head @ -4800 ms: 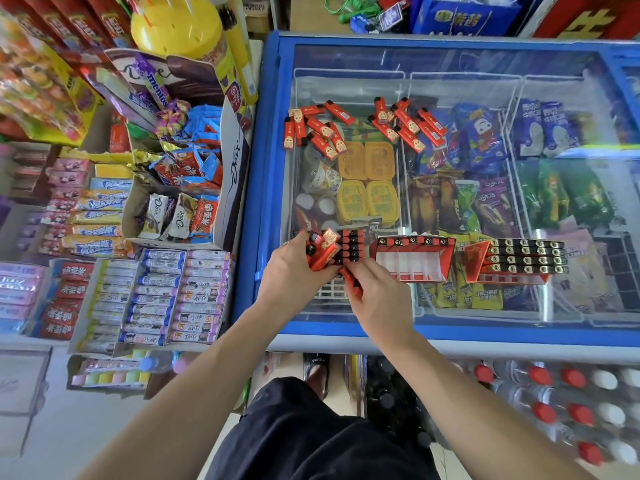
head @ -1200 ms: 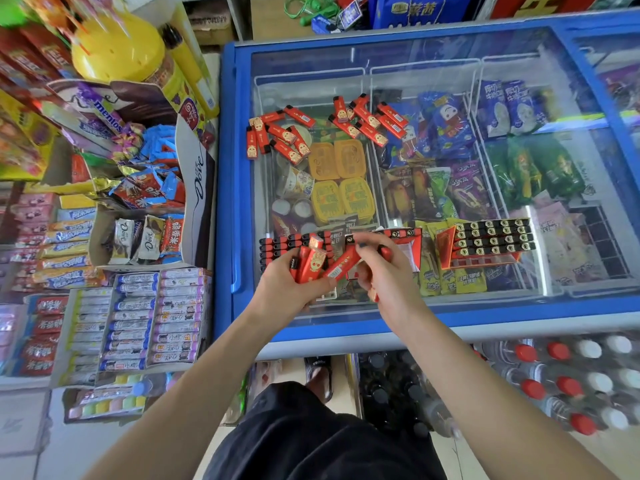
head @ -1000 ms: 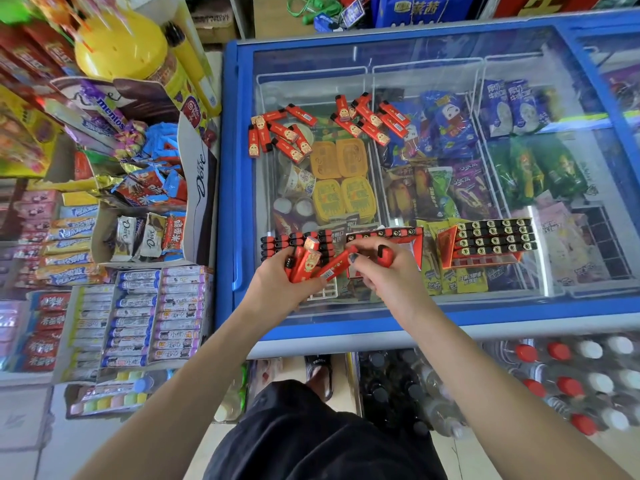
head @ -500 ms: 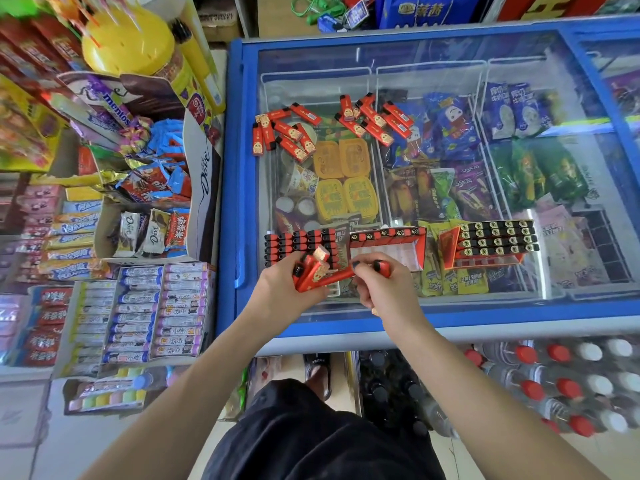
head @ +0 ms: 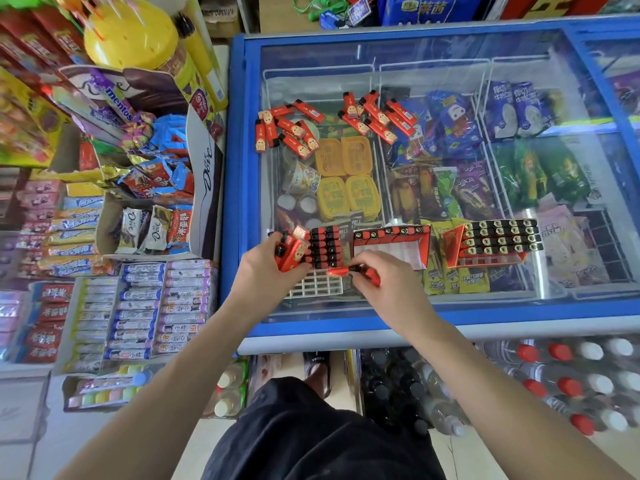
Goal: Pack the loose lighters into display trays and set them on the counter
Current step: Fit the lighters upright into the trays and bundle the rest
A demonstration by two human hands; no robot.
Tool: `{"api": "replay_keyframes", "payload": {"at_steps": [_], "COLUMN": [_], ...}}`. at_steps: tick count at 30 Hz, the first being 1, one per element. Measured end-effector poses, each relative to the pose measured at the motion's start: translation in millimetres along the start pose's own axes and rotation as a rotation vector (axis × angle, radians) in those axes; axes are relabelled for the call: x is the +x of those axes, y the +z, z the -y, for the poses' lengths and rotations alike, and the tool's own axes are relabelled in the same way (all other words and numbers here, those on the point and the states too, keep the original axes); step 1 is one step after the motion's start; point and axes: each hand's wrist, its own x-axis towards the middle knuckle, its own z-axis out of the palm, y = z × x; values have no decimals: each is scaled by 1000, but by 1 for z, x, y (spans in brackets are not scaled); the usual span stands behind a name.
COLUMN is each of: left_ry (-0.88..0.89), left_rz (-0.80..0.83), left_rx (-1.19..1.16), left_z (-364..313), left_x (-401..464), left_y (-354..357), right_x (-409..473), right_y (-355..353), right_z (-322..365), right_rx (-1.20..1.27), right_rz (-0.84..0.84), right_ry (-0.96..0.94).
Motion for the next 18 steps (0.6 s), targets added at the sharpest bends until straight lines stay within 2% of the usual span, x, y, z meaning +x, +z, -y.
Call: {"api": "replay_keyframes", "payload": {"at_steps": [9, 18], "left_ry": [1, -7], "left_rz": [-43, -30], "left_rx": [119, 119], "left_z": [10, 9], "left_x": [9, 12], "left_y": [1, 4], "right_x": [6, 16], "right_y": [26, 31], "right_z": [-10, -9], "right_rx": [-338, -415], "right_rz": [1, -48], "right_ry": [-148, -136]}}
